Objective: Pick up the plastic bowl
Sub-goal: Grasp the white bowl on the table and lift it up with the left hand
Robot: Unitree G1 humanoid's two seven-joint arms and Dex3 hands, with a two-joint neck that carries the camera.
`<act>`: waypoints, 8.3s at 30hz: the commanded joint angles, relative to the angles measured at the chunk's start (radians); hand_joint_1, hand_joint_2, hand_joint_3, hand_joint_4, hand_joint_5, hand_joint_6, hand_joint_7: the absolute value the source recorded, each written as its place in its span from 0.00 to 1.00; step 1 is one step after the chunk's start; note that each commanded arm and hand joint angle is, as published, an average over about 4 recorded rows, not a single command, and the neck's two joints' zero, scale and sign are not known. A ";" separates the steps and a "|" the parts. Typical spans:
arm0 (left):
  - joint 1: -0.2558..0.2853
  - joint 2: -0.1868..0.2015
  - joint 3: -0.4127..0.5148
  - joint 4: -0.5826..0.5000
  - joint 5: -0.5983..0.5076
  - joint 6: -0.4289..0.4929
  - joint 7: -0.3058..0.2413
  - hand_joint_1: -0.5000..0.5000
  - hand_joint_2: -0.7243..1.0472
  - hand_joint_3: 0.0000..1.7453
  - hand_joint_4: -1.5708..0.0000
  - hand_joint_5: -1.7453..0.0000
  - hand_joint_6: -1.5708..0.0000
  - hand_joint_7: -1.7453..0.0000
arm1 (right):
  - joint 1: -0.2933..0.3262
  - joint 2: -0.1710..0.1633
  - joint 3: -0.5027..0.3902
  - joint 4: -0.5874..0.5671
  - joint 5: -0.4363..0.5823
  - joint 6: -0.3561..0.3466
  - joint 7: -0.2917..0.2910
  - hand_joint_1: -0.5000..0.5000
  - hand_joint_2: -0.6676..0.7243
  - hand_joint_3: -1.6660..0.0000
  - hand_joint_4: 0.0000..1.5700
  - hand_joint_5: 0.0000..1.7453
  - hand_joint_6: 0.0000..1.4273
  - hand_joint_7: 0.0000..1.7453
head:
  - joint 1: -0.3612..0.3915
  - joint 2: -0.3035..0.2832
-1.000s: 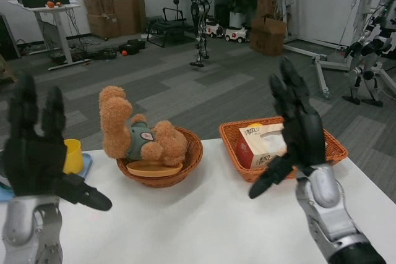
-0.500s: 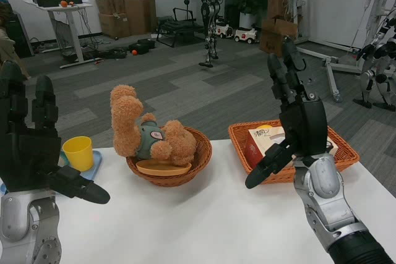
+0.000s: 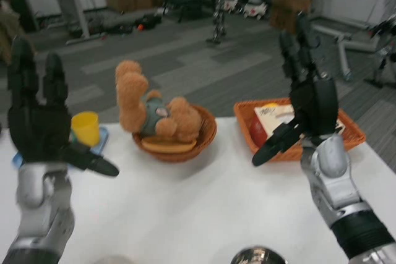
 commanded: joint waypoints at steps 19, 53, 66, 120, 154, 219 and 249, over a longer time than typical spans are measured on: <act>0.266 0.058 0.198 -0.234 0.089 0.224 -0.012 0.00 0.10 0.00 1.00 1.00 1.00 1.00 | 0.011 -0.015 -0.002 0.102 0.040 -0.014 -0.006 0.04 1.00 1.00 0.00 0.00 0.00 0.00 | 0.411 -0.209; 0.589 0.166 0.260 -0.417 0.956 0.389 -0.481 0.00 0.10 0.00 1.00 1.00 1.00 1.00 | -0.076 -0.037 0.135 0.360 0.119 -0.057 -0.024 0.04 1.00 1.00 0.00 0.00 0.00 0.00 | 0.557 -0.324; 0.668 0.117 0.148 -0.368 1.051 0.352 -0.520 0.00 0.23 0.00 1.00 1.00 1.00 1.00 | -0.077 -0.050 0.145 0.402 0.139 -0.085 -0.040 0.04 1.00 1.00 0.00 0.00 0.00 0.00 | 0.573 -0.328; 0.550 0.055 -0.287 -0.489 1.645 0.933 -0.545 0.00 0.63 0.00 1.00 1.00 1.00 1.00 | -0.045 -0.067 0.168 0.437 0.205 -0.147 -0.057 0.04 1.00 1.00 0.00 0.00 0.00 0.00 | 0.556 -0.328; 0.462 0.088 -0.346 -0.390 1.621 0.972 -0.617 0.00 0.75 0.00 1.00 1.00 1.00 1.00 | -0.010 -0.073 0.165 0.411 0.225 -0.161 -0.060 0.04 1.00 1.00 0.00 0.00 0.00 0.00 | 0.538 -0.325; 0.189 0.369 -0.712 -0.455 1.405 1.107 -0.623 0.00 0.48 0.00 1.00 1.00 1.00 1.00 | 0.009 -0.089 0.168 0.412 0.238 -0.167 -0.064 0.04 1.00 1.00 0.00 0.00 0.00 0.00 | 0.537 -0.334; 0.145 0.352 -0.715 -0.267 1.319 1.061 -0.632 0.01 0.55 0.00 1.00 1.00 1.00 1.00 | 0.039 -0.089 0.161 0.398 0.257 -0.167 -0.064 0.04 1.00 1.00 0.00 0.00 0.00 0.00 | 0.504 -0.349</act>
